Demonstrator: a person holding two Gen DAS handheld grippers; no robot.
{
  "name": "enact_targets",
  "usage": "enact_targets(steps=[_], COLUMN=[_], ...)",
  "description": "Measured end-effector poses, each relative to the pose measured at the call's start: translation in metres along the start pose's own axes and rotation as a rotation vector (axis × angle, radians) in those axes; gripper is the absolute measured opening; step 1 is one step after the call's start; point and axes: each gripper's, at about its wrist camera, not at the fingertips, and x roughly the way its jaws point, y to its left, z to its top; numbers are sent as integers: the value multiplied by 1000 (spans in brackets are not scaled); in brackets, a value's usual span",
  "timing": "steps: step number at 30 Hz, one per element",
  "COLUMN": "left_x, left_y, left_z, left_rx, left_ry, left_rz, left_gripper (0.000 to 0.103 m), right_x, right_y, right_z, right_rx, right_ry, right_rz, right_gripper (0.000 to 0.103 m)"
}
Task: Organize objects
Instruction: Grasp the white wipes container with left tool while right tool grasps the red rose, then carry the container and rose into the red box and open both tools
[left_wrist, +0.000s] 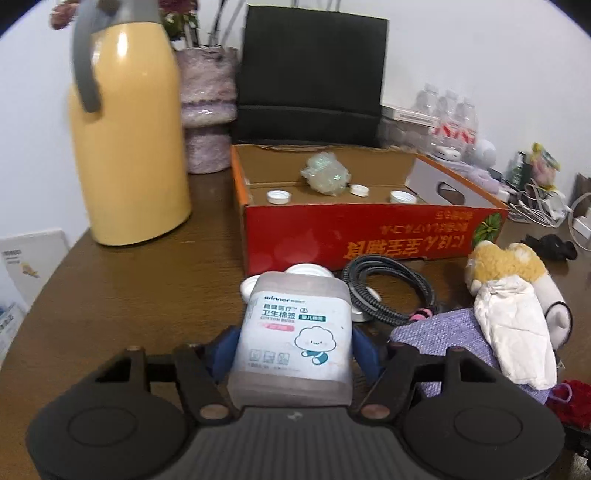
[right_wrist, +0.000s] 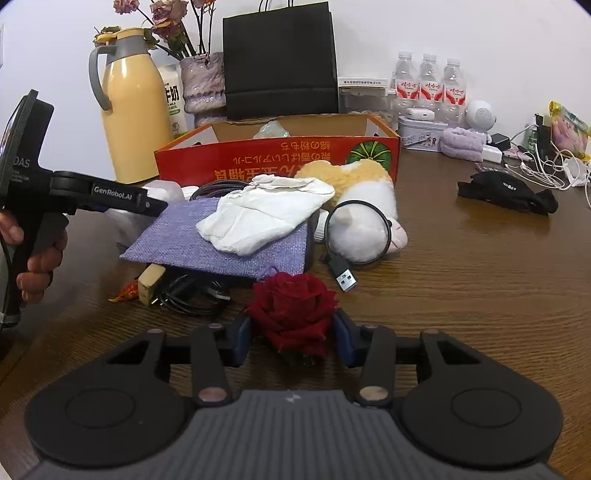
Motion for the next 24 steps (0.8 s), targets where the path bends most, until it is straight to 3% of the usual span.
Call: enact_targets(steps=[6,14,24], left_x=[-61,-129,-191], left_y=[-3,-11,-45], left_z=[-18,-39,-40], left_rx=[-72,-82,-28], left_ry=[-89,-112,-217], left_rz=[66,113,62], left_gripper=[64,64,64], right_x=[-14,-62,-126], right_y=[-2,-2,-3], right_z=[-8,-15,-17], right_rx=[5,0,4], right_ry=[-21,-111,-246], right_rz=[17,24,15], right_gripper=[41,41,41])
